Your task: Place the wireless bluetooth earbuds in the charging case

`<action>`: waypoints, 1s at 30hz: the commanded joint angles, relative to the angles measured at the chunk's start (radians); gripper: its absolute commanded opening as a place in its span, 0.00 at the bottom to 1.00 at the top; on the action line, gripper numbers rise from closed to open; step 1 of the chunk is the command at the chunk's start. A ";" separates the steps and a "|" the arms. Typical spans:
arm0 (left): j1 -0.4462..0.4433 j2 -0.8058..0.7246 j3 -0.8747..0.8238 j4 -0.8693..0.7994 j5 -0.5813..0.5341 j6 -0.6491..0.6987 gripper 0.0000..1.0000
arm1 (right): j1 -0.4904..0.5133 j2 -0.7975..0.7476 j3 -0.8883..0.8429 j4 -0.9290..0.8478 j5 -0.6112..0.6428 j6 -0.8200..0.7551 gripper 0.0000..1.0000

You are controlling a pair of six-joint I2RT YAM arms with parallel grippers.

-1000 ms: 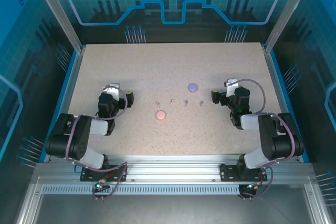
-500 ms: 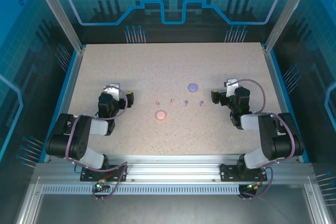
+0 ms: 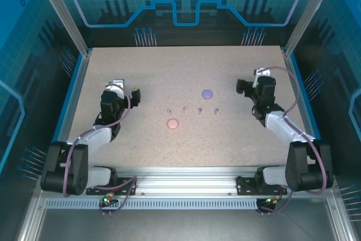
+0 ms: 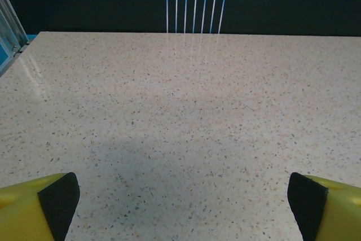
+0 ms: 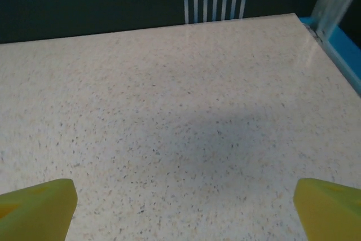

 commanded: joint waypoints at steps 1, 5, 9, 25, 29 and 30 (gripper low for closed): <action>0.004 -0.081 0.069 -0.165 -0.008 -0.061 0.99 | -0.037 0.001 0.113 -0.416 0.089 0.284 1.00; 0.004 -0.130 0.156 -0.330 0.117 -0.081 0.99 | -0.034 0.008 0.172 -0.451 -0.093 0.280 1.00; 0.001 -0.138 0.210 -0.392 0.041 -0.236 0.99 | 0.041 0.028 0.238 -0.568 -0.148 0.273 1.00; -0.001 -0.283 0.250 -0.595 0.193 -0.518 0.99 | 0.625 0.335 0.584 -0.976 -0.148 0.459 0.93; -0.002 -0.309 0.219 -0.640 0.151 -0.619 0.99 | 0.736 0.479 0.701 -1.043 -0.144 0.486 0.92; -0.002 -0.327 0.196 -0.628 0.133 -0.641 0.99 | 0.755 0.515 0.728 -1.055 -0.143 0.491 0.92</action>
